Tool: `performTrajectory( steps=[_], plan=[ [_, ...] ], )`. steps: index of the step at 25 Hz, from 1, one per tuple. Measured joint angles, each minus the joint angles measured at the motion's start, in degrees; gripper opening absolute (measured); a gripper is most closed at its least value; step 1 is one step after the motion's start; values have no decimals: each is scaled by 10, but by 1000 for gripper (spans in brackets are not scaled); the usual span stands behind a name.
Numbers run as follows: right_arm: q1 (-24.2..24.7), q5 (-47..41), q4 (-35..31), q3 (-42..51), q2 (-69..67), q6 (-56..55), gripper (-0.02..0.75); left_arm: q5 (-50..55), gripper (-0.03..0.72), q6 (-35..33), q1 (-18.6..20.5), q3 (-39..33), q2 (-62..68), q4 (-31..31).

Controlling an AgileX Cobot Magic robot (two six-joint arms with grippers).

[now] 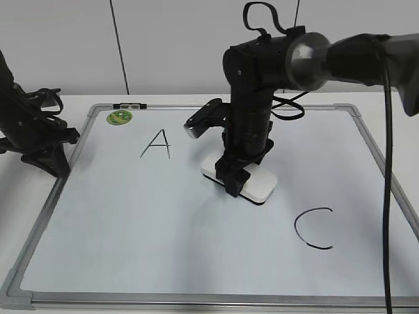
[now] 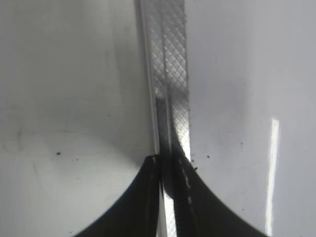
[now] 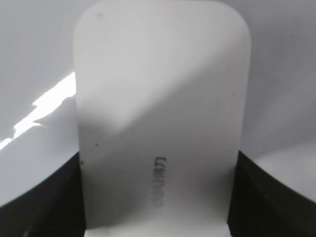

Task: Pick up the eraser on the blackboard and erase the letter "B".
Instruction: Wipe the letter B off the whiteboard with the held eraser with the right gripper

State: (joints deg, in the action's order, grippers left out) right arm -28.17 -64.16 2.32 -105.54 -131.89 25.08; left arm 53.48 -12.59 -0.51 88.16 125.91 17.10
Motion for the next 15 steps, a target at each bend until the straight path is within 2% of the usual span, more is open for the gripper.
performTrajectory(
  steps=[10, 15],
  plan=[
    [62, -6, 34, -2, 0, -44, 529, 0, 35, 0, 0, 0, 0, 1],
    [65, -14, 53, -17, -1, -60, 529, 0, 35, 0, 0, 0, 0, 2]
  ],
)
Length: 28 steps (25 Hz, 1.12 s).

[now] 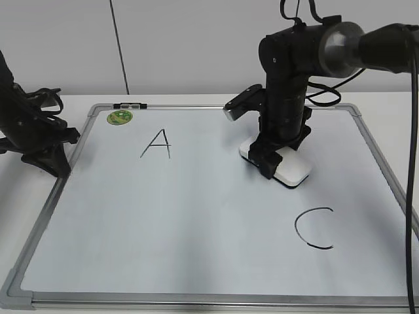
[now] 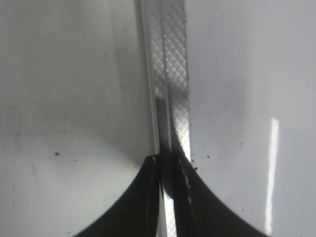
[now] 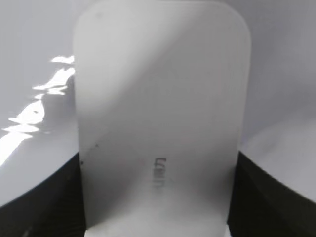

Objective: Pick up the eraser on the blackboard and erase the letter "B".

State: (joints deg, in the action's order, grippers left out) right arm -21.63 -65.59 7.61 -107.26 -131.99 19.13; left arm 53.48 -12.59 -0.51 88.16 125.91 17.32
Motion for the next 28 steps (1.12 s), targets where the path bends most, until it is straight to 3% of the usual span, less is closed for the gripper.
performTrajectory(
  steps=[9, 17, 23, 28],
  plan=[
    [2, -40, 10, -111, -3, -19, 529, 0, 34, 0, 0, 0, 0, 0],
    [38, -45, -14, -113, 41, -50, 529, 0, 35, 0, 0, 0, 1, 0],
    [135, -46, -62, -42, 99, -76, 529, 0, 35, 0, 0, 0, 1, 0],
    [191, -39, -70, 90, 163, -109, 529, 0, 35, 0, 0, 0, 1, 0]
  ],
)
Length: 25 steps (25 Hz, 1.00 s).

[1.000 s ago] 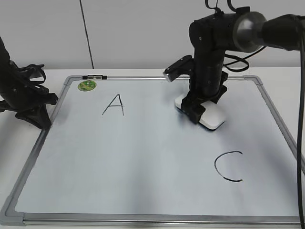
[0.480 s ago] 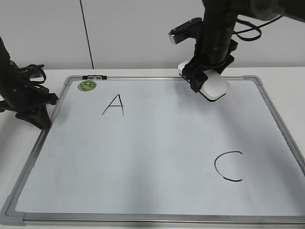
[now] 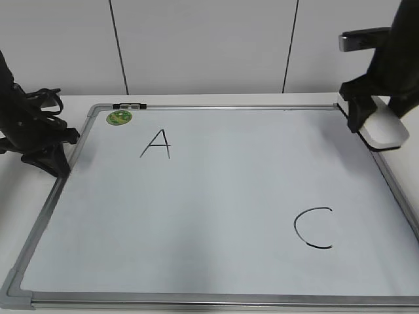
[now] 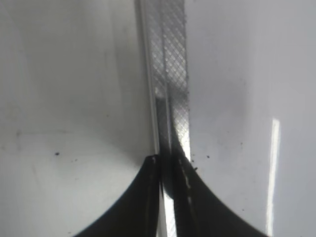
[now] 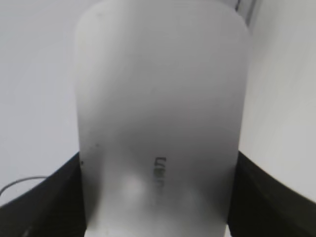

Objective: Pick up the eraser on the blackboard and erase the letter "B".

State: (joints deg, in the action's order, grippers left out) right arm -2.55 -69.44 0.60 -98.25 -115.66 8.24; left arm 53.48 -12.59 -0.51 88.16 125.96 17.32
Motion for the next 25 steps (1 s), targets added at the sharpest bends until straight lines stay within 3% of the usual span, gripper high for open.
performTrajectory(
  steps=[11, 25],
  plan=[
    [36, 183, -19, 228, 42, -57, 529, -2, 35, 0, 0, 0, 0, 0],
    [41, 253, -11, 240, 15, -61, 529, -2, 35, 0, 0, 0, 0, 0]
  ],
)
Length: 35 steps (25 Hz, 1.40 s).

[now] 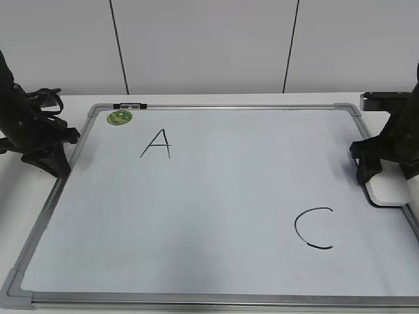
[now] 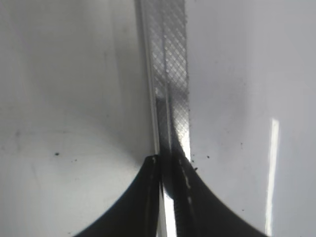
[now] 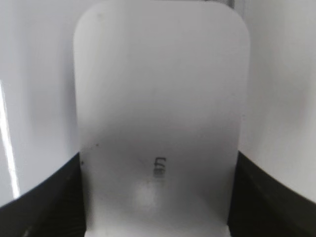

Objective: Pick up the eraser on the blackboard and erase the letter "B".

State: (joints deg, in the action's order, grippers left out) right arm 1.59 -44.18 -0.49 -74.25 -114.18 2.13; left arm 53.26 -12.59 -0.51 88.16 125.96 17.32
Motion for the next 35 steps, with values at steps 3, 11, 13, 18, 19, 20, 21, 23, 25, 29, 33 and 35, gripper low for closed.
performTrajectory(
  steps=[3, 11, 13, 18, 19, 20, 21, 23, 25, 29, 33, 35],
  plan=[
    [0, 4, 0, -3, -7, 0, 534, 0, 35, 0, 0, 0, 0, 0],
    [0, -26, 0, -43, -12, 0, 651, -1, 36, 0, 0, 0, 0, 0],
    [0, -59, 0, -70, -12, 1, 653, -1, 36, 0, 0, 0, 0, 0],
    [0, -150, 0, -140, 17, 24, 653, 2, 100, -2, 0, 6, 1, 0],
    [0, -159, 0, -146, 23, 26, 653, 5, 137, -3, 0, 11, 2, 0],
    [0, -167, -5, -151, 35, 30, 653, 10, 181, -3, 0, 16, 3, -1],
    [0, -172, -11, -152, 44, 35, 653, 16, 227, -4, 0, 24, 4, -2],
    [0, -183, -19, -153, 66, 48, 652, 39, 347, -4, 0, 43, 6, -4],
    [-1, -199, -22, -153, 86, 56, 650, 69, 443, -4, 0, 67, 1, -6],
    [-2, -231, -28, -152, 130, 64, 649, 125, 518, -3, 0, 93, -41, -11],
    [-2, -237, -28, -116, 197, 68, 648, 157, 529, 9, -4, 94, -116, -25],
    [-2, -237, -28, -77, 242, 69, 648, 163, 529, 18, -11, 94, -162, -38]
  ],
)
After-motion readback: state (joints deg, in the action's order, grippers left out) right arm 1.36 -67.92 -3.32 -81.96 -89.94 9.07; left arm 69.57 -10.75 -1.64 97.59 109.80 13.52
